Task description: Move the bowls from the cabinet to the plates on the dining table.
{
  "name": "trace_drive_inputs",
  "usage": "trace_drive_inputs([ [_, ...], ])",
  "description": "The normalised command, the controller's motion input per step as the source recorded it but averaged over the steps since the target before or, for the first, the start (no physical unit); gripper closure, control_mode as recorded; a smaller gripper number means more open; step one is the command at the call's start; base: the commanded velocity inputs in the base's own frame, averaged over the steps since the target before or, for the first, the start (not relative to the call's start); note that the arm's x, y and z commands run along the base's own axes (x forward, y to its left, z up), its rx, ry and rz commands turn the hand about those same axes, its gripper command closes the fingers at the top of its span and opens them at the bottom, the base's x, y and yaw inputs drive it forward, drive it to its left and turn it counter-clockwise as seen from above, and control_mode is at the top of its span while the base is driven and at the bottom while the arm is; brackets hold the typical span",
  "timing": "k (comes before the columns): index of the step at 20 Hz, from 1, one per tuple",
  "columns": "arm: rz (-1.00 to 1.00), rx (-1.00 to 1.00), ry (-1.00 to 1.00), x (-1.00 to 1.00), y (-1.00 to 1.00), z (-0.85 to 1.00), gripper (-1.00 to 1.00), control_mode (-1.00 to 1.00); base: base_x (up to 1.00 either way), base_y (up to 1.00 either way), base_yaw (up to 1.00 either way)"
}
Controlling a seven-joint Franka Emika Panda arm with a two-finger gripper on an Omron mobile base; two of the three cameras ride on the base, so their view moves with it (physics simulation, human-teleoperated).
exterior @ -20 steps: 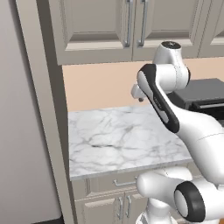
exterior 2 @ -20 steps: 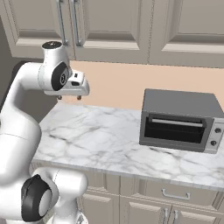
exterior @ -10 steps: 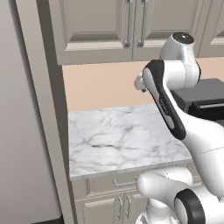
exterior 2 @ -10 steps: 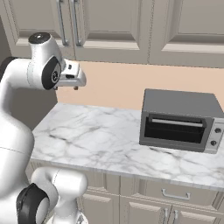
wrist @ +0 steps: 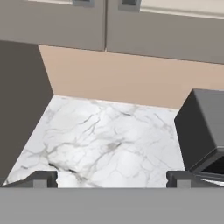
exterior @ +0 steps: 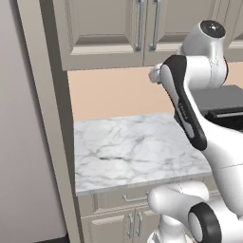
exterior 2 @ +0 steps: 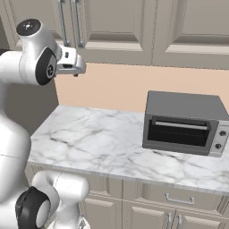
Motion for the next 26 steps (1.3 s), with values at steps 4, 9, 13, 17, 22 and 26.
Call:
trace_drive_inputs([
  [4,0.00,0.00,-0.14,0.00,-0.08,0.51,-1.00,-1.00,0.00,0.00,0.00],
  [9,0.00,0.00,-0.16,0.00,-0.14,0.41,-1.00,-1.00,0.00,0.00,0.00],
  [13,0.00,0.00,-0.17,0.00,-0.13,0.33,-1.00,-1.00,0.00,0.00,0.00],
  [17,0.00,0.00,-0.14,0.00,-0.04,0.27,-1.00,-1.00,0.00,0.00,0.00],
  [22,0.00,0.00,-0.09,0.00,0.00,0.31,-1.00,-1.00,0.00,0.00,0.00],
  [26,0.00,0.00,-0.06,0.00,0.00,0.27,-1.00,-1.00,0.00,0.00,0.00],
])
